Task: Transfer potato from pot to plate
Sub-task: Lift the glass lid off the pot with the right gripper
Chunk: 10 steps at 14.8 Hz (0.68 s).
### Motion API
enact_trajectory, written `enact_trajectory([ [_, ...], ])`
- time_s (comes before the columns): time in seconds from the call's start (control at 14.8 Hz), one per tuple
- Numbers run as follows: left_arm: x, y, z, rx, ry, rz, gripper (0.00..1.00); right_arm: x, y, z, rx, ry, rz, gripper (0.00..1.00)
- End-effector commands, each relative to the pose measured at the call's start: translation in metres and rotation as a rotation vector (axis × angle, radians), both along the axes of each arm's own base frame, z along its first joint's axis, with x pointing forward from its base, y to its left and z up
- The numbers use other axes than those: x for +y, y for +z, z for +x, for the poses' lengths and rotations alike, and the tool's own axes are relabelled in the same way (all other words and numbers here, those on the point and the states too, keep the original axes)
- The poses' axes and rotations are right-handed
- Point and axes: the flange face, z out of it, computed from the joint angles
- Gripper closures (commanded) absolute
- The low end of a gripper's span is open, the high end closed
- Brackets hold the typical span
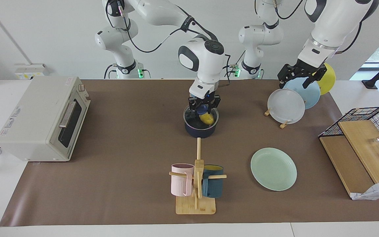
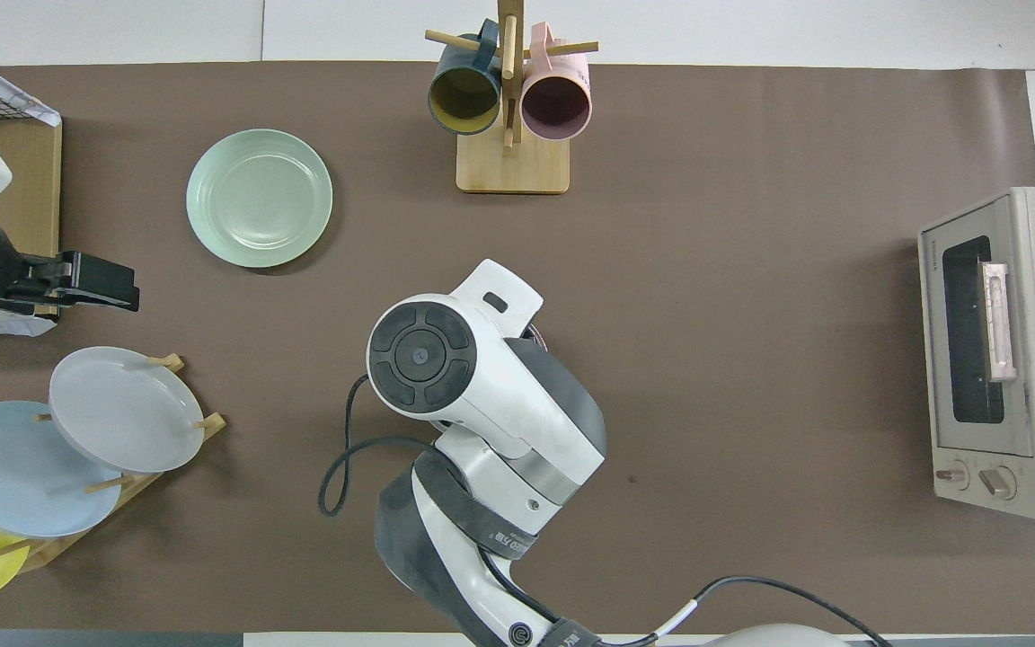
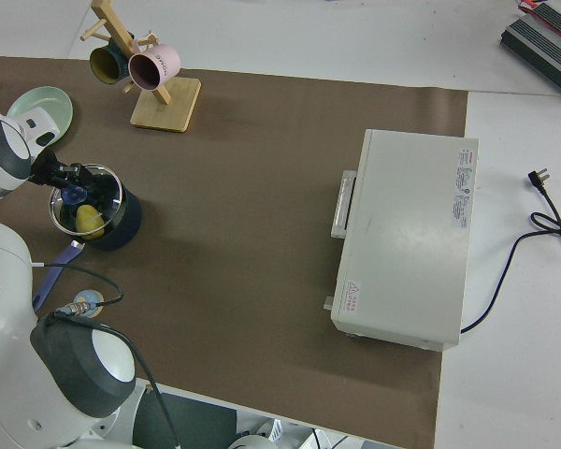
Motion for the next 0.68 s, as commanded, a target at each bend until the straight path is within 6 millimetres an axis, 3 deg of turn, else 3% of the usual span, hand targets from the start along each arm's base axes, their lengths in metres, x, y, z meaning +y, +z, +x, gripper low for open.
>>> enact_trajectory([
  [0.0,0.0,0.0,-0.007,-0.013,-0.009,0.017,0.0,-0.017,0.02,0.01,0.006,0.051,0.019,0.46],
  [0.2,-0.02,-0.007,-0.012,-0.027,0.022,0.015,0.0,-0.048,0.031,0.029,0.017,0.118,-0.002,0.46],
  [0.41,-0.057,-0.034,-0.026,-0.045,0.061,0.013,0.0,-0.09,0.033,0.054,0.034,0.206,-0.028,0.46],
  [0.61,-0.111,-0.055,-0.037,-0.038,0.115,0.012,0.0,-0.162,0.024,0.09,0.053,0.273,-0.041,0.46],
])
